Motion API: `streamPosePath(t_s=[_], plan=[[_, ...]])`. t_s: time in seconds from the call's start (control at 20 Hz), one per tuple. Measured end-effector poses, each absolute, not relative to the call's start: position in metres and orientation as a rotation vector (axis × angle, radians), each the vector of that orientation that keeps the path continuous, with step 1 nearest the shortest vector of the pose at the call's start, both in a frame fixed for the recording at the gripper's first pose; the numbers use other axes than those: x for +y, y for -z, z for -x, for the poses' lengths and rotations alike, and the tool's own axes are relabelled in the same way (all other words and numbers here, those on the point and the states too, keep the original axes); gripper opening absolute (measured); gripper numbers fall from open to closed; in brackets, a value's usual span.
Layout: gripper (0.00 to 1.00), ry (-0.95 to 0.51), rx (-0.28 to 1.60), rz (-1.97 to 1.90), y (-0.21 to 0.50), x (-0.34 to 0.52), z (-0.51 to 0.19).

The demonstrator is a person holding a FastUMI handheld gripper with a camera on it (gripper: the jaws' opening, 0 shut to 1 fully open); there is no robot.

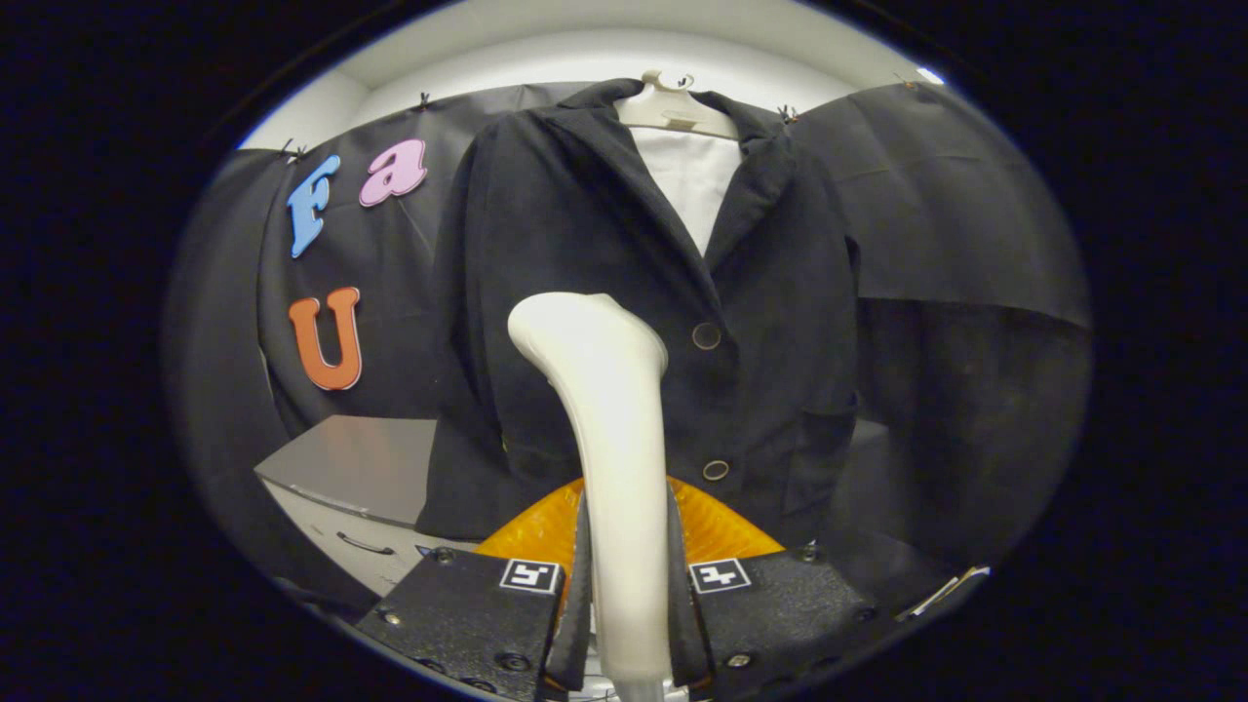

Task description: Iron the clothes twice with a garment steamer, once on the left side and once on the right side.

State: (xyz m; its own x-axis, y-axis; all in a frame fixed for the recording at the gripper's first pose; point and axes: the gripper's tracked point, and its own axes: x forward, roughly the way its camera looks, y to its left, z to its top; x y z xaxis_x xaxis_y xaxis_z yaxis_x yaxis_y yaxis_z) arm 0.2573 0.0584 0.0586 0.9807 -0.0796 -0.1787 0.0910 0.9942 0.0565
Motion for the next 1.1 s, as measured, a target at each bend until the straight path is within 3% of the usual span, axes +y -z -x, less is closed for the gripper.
streamPosePath(t_s=[1.1], plan=[[0.36, 0.132, 0.388, -0.032, 0.094, 0.042, -0.240]])
